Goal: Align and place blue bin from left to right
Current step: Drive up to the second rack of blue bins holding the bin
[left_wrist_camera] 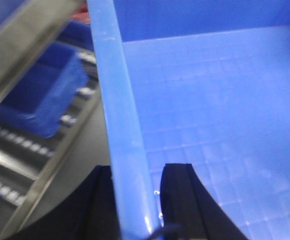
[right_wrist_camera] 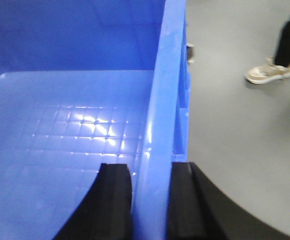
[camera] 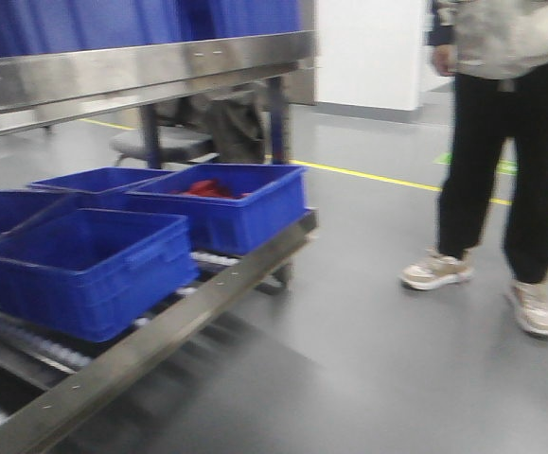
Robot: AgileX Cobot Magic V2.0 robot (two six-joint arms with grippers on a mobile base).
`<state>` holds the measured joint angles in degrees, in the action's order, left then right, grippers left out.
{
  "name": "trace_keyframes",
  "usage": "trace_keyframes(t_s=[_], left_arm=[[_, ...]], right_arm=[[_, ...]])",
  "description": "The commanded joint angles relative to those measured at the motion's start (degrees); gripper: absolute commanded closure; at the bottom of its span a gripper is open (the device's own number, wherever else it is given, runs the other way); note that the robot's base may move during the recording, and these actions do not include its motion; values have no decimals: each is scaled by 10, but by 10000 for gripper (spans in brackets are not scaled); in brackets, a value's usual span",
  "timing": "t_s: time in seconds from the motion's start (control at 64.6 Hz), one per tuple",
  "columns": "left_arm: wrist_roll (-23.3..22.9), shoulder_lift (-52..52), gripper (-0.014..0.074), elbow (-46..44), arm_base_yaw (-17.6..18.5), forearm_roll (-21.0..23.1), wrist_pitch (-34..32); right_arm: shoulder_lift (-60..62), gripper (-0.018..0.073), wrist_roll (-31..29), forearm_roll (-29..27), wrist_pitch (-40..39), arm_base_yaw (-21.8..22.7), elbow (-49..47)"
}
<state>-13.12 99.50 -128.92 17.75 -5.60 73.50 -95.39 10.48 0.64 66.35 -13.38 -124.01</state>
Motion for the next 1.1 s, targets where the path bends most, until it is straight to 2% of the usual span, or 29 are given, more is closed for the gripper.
trace_keyframes(t_s=[0.0, 1.083], left_arm=[[9, -15, 706, -11, 3, -1, -35], [9, -15, 706, -11, 3, -1, -35]], right_arm=[[13, 711, -15, 9, -55, 2, -12], [13, 711, -15, 9, -55, 2, -12]])
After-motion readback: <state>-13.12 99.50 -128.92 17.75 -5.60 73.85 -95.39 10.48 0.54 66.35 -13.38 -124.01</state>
